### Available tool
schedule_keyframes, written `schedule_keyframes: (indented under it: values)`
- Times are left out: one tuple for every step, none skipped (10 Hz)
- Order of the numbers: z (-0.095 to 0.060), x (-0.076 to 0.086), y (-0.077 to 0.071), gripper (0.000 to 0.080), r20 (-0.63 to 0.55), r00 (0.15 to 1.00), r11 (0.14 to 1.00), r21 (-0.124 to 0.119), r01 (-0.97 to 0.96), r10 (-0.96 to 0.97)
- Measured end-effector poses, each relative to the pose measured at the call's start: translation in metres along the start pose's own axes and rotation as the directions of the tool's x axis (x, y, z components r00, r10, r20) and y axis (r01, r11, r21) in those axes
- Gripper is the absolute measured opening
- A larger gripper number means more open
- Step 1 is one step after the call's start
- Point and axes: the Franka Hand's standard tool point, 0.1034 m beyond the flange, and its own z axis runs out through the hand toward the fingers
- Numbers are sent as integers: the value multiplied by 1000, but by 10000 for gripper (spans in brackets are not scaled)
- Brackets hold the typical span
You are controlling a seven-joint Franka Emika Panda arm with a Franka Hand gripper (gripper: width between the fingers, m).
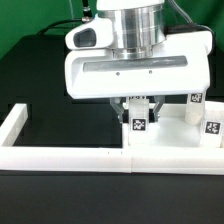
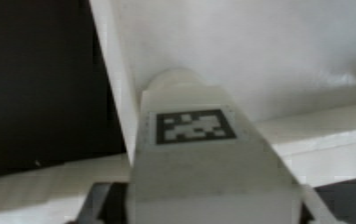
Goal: Assemble square table
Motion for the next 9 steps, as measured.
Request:
schedule_keyframes:
  values:
    - [1,0,1,292,-6,996,996,-1,-89,89]
    - [1,1,2,292,-19,972,972,-4,-236,236]
    - [2,0,3,292,-19,893,893,-9,-450,450]
    - [2,-2,4,292,-17,761,761,-13,-649,649]
    - [2,-2,5,292,-12,623,623,-18,-782,782]
    - [1,-2,7,292,0,550,550,-9,-835,835]
    - [2,-3,7,292,2,520,520,-11,-854,854]
    - [2,-3,7,292,2,451,451,-13,-892,892]
    - [2,-4,7,292,3,432,432,-14,-902,902]
